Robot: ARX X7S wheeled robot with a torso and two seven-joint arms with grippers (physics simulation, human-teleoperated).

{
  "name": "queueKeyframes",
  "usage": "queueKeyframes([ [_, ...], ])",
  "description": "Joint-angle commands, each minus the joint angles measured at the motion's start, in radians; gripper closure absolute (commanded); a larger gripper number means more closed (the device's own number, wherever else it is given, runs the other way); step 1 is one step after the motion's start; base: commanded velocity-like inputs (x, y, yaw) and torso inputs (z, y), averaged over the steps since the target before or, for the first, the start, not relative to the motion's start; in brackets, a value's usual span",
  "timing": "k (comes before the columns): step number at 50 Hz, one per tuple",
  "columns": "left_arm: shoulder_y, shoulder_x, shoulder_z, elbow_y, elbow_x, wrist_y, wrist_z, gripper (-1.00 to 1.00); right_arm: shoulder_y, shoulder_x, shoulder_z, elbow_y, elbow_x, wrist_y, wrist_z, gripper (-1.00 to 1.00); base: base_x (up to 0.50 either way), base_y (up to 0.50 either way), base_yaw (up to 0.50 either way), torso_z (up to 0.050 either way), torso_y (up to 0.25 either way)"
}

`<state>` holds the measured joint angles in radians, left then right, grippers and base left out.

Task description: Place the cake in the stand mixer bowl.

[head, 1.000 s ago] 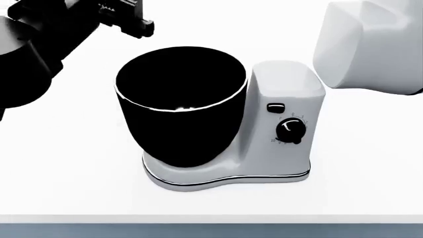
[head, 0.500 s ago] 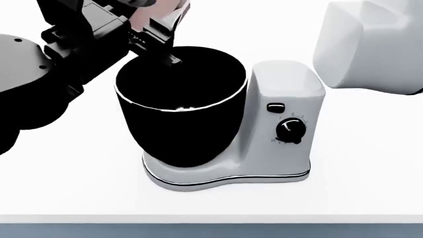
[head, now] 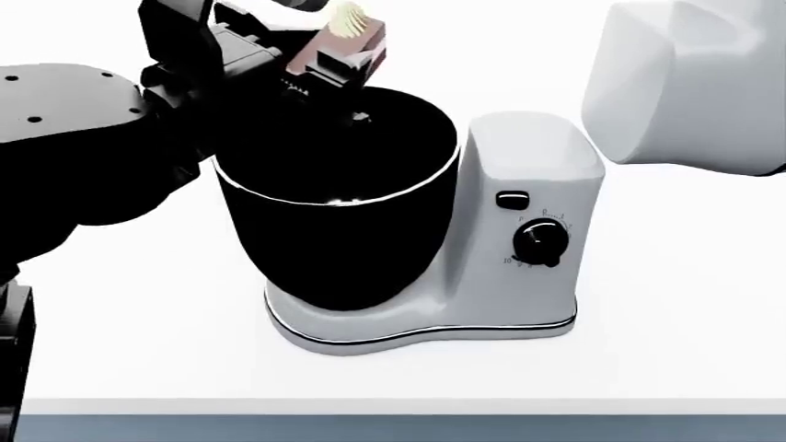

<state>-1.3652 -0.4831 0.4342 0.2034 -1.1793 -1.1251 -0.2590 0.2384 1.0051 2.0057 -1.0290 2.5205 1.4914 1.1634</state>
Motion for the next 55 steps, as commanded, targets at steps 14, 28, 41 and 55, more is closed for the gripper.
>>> queueKeyframes([
  [14, -0.021, -0.019, 0.09, 0.031, 0.008, -0.065, 0.023, 1.0, 0.054, -0.008, -0.073, -0.002, 0.004, 0.02, 0.028, -1.0, 0.0, 0.0, 0.0, 0.0, 0.001],
  [28, -0.024, -0.027, 0.114, 0.032, 0.017, -0.067, 0.033, 1.0, 0.069, -0.005, -0.094, 0.0, 0.011, 0.024, 0.046, -1.0, 0.0, 0.0, 0.0, 0.0, 0.001],
  [41, -0.027, -0.031, 0.124, 0.027, 0.021, -0.057, 0.049, 1.0, 0.074, -0.002, -0.1, 0.002, 0.019, 0.026, 0.056, -1.0, 0.0, 0.0, 0.0, 0.0, 0.001],
  [55, -0.033, -0.03, 0.121, 0.01, 0.017, -0.044, 0.059, -1.0, 0.083, -0.006, -0.11, 0.002, 0.026, 0.033, 0.064, -1.0, 0.0, 0.0, 0.0, 0.0, 0.0],
])
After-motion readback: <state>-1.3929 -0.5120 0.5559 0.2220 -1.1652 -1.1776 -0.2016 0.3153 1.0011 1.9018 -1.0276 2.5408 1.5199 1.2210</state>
